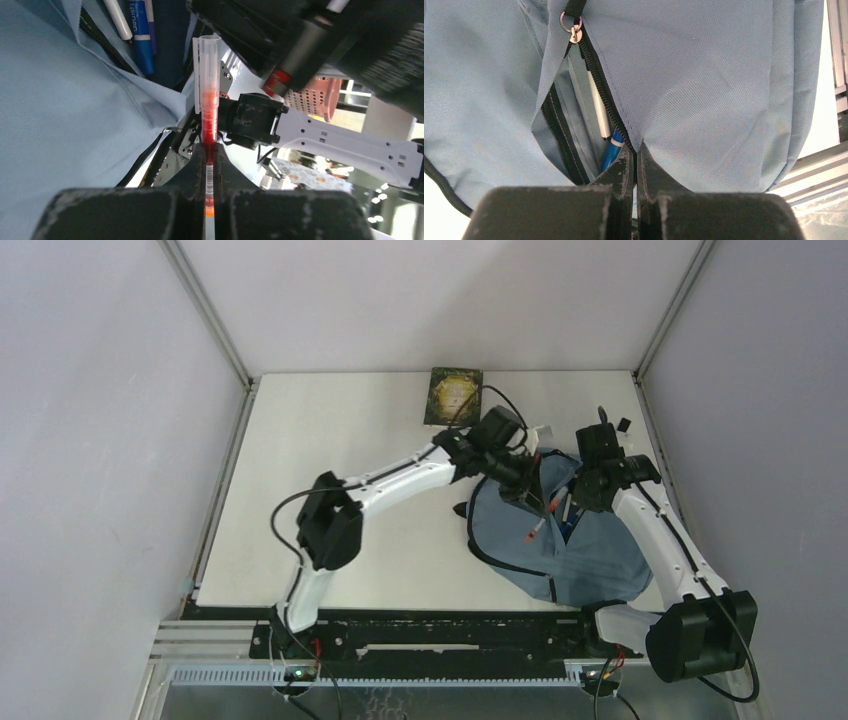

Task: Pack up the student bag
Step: Place the stationery in the student bag.

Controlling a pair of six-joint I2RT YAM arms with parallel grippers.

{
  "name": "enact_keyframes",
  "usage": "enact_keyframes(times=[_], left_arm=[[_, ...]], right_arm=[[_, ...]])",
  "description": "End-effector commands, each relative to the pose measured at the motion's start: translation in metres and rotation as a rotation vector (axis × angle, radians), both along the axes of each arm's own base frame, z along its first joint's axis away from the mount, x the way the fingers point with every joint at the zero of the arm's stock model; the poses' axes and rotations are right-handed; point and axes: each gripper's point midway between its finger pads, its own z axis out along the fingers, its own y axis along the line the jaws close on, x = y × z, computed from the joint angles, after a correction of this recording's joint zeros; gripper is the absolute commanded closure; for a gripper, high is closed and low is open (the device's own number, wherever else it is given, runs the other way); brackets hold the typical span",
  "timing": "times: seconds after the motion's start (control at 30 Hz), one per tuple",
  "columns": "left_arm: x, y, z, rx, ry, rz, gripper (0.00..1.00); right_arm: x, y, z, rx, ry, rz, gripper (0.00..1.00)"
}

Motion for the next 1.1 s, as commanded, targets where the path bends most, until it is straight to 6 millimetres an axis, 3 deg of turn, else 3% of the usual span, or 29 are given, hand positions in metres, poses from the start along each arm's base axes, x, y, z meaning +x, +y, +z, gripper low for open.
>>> enact_keyframes(times=[0.0,0.1,0.27,0.47,0.77,0.8,0.87,0.93,1.0,1.07], left_arm=[[-0.001,-0.025,0.007,-0.071,0.136,-0.018,1.0],[-0.003,-0.033,-0.006,-0.07,0.189,-0.025,1.0],[0.001,-0.05,-0.01,-0.098,0.229,-0.018,1.0],[0.021,-0.071,-0.02,-0.095,0.268,0.042,1.0],[0.049,-0.098,-0.053,-0.101,0.34,0.137,0.99],[0.05,-0.098,-0.054,-0.103,0.327,0.144,0.94],[0.051,-0.096,-0.053,-0.102,0.297,0.151,0.7],[0.052,-0.092,-0.048,-0.105,0.255,0.155,0.56],[0.052,-0.088,-0.04,-0.111,0.22,0.15,0.44],[0.05,-0.085,-0.033,-0.115,0.19,0.139,0.41]], right_arm=[[0.009,-0.001,0.015,0.005,-0.087,-0.001,1.0],[0.011,-0.001,0.015,0.008,-0.091,0.0,1.0],[0.012,0.001,0.013,0.02,-0.084,0.002,1.0],[0.012,0.004,0.012,0.036,-0.083,0.006,1.0],[0.01,0.003,0.013,0.031,-0.082,0.004,1.0],[0.01,0.004,0.013,0.032,-0.083,0.006,1.0],[0.009,0.004,0.013,0.03,-0.08,0.005,1.0],[0.009,0.003,0.012,0.027,-0.077,0.005,1.0],[0.009,0.003,0.012,0.028,-0.078,0.006,1.0],[0.01,0.004,0.012,0.031,-0.079,0.008,1.0]])
